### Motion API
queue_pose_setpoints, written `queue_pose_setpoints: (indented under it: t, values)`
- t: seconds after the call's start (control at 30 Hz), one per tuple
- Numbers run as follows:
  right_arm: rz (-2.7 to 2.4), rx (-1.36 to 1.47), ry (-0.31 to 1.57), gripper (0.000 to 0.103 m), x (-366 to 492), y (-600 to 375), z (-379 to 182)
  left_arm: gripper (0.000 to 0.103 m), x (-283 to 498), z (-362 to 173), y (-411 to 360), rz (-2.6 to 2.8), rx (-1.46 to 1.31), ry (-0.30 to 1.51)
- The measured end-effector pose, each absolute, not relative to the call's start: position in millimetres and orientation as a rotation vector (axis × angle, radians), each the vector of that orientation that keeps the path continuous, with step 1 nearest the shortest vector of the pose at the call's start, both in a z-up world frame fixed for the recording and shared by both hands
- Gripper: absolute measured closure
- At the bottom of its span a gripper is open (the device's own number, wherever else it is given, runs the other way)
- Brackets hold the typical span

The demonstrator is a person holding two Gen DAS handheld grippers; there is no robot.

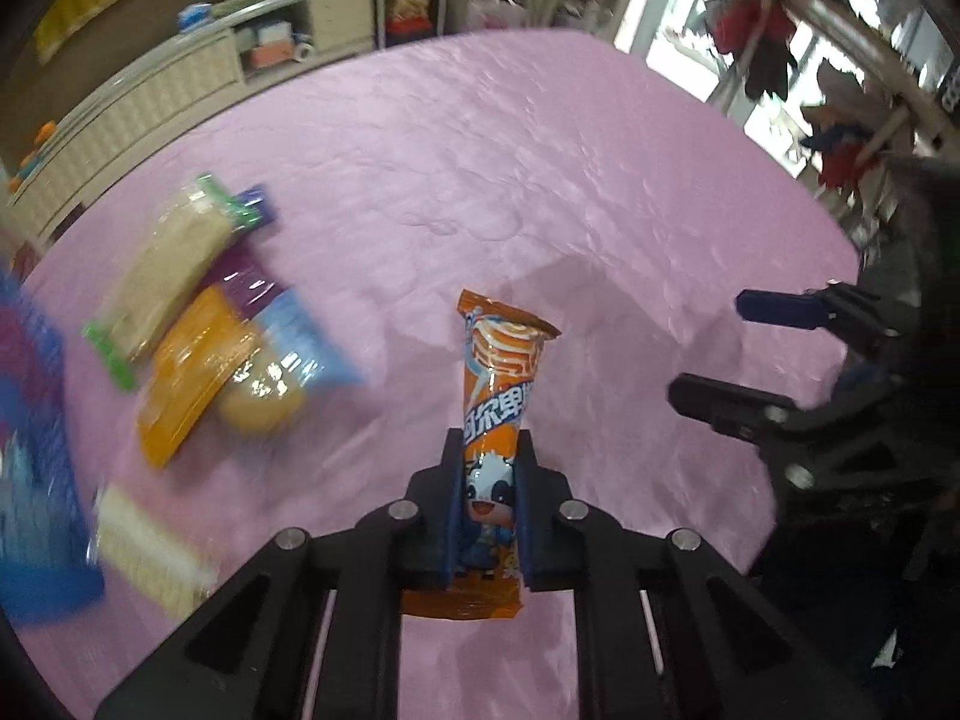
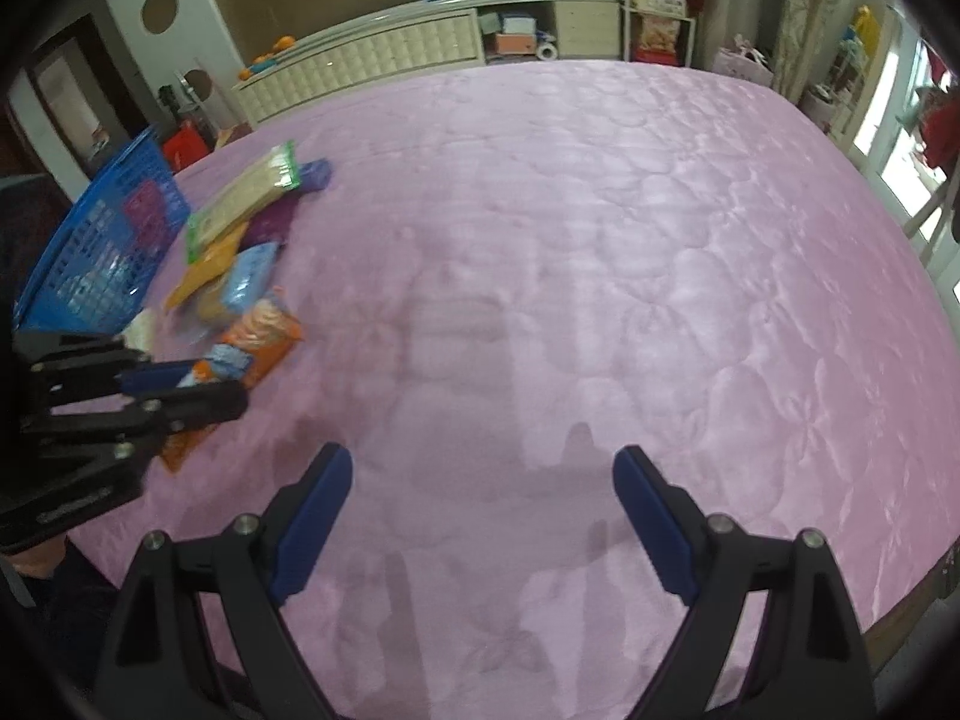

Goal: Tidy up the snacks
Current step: 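Grasp the white cracker pack with the right tool while the left tool holds the stick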

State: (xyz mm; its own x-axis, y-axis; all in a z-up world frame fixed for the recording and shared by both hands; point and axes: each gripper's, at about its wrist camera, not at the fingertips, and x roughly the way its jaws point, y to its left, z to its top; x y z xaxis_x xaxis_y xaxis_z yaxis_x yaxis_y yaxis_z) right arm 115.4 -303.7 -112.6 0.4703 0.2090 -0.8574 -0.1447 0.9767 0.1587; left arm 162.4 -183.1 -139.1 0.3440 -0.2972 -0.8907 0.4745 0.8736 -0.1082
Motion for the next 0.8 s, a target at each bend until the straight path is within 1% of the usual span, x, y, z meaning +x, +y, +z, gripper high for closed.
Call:
queue_pose_setpoints:
  t: [0.2,0.4,0.8]
  values:
    - [0.274,0.048,1.043,0.012,113.2,-267.3,-102.5,0.09,126.3,-120.3,-133.6,-0.395,0.13,1.04]
    - [0.413,0.035,1.037,0.012,114.6,-220.3,-92.4,0.09,106.5,-119.2,-79.8,-0.272,0.017,1.01]
    - [0.653,-0.185,1.065,0.012,131.3,-97.6,-94.3,0.09,63.1,-129.2,2.2,-0.061,-0.159,0.979]
